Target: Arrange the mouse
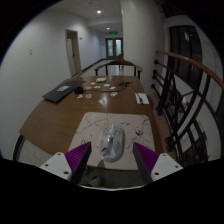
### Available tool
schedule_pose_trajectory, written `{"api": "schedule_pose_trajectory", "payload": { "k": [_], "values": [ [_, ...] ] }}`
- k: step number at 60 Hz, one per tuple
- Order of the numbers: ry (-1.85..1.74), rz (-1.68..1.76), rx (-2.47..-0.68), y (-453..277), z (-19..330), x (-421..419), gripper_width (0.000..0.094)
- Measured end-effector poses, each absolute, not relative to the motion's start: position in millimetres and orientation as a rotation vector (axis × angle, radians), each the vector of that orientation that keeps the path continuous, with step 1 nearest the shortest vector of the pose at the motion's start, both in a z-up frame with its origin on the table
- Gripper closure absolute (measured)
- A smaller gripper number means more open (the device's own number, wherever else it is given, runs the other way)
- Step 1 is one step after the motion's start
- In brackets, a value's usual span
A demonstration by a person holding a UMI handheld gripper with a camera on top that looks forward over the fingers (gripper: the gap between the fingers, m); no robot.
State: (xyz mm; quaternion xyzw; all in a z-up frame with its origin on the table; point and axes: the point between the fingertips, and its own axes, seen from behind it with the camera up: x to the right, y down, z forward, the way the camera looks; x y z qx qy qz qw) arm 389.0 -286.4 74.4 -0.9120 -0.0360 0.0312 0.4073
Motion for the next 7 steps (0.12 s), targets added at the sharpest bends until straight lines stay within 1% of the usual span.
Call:
{"api": "schedule_pose_trajectory", "payload": {
  "k": [7],
  "values": [
    [-0.112,0.101,-2.297,-326,87,407,0.0078]
  ]
}}
